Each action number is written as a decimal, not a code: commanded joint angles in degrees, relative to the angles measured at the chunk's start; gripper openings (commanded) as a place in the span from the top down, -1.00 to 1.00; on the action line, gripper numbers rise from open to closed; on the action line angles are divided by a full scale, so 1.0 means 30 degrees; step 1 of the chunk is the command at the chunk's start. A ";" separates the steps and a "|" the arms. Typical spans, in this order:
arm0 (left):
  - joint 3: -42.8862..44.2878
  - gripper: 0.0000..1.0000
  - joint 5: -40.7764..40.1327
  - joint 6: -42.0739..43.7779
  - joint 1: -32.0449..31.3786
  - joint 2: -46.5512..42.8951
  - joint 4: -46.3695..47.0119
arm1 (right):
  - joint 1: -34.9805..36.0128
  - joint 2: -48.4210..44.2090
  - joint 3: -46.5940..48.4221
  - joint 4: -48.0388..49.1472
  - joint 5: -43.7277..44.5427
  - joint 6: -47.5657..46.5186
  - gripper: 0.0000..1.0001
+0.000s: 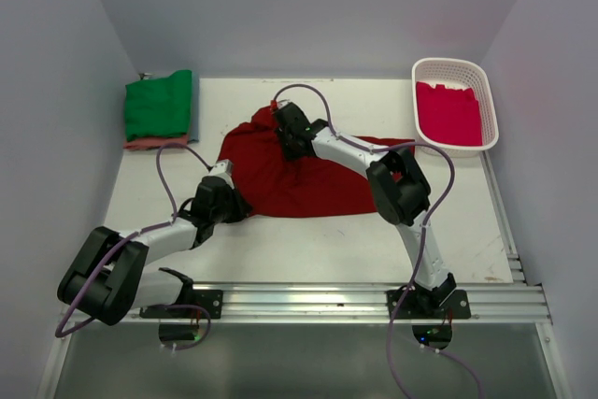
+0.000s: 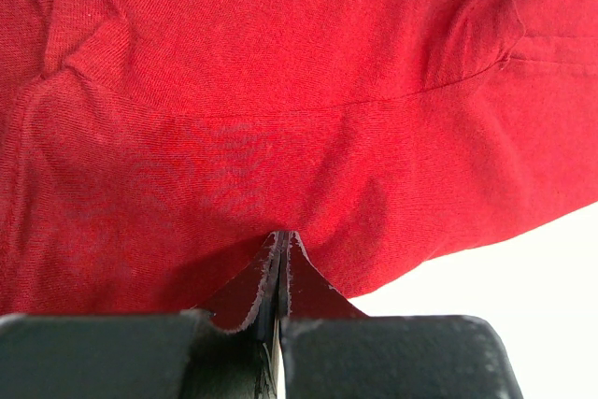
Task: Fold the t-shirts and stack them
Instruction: Fold the tshirt
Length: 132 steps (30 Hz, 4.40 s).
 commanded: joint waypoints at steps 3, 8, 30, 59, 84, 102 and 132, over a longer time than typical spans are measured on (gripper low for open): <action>-0.0206 1.00 -0.0465 0.0114 -0.0102 0.0067 -0.1290 | -0.0026 0.0089 0.0302 -0.0752 0.1537 0.0081 0.49; -0.0205 1.00 -0.0465 0.0114 -0.0102 0.0067 -0.1290 | -0.0055 0.0295 0.0302 -0.0900 0.1335 0.0227 0.55; -0.0264 1.00 -0.0465 0.0114 -0.0102 -0.0021 -0.1261 | -0.0084 0.0206 0.0623 -0.2216 0.5372 0.1193 1.00; -0.0176 1.00 -0.0465 0.0144 -0.0102 0.0125 -0.1290 | -0.0056 -0.0992 0.0128 -0.0433 0.1248 0.0783 0.33; 0.0058 1.00 -0.0406 0.0231 -0.0102 0.0565 -0.1261 | 0.1673 -0.1990 -0.0608 0.0859 0.0690 -0.0301 1.00; -0.0088 1.00 -0.0347 0.0173 -0.0102 0.0447 -0.1231 | 0.0531 0.0881 0.1298 -0.1515 0.2098 0.0959 1.00; -0.0088 1.00 -0.0288 0.0202 -0.0102 0.0331 -0.1377 | -0.0231 -0.0900 -0.0361 -0.1027 1.0299 0.1636 0.81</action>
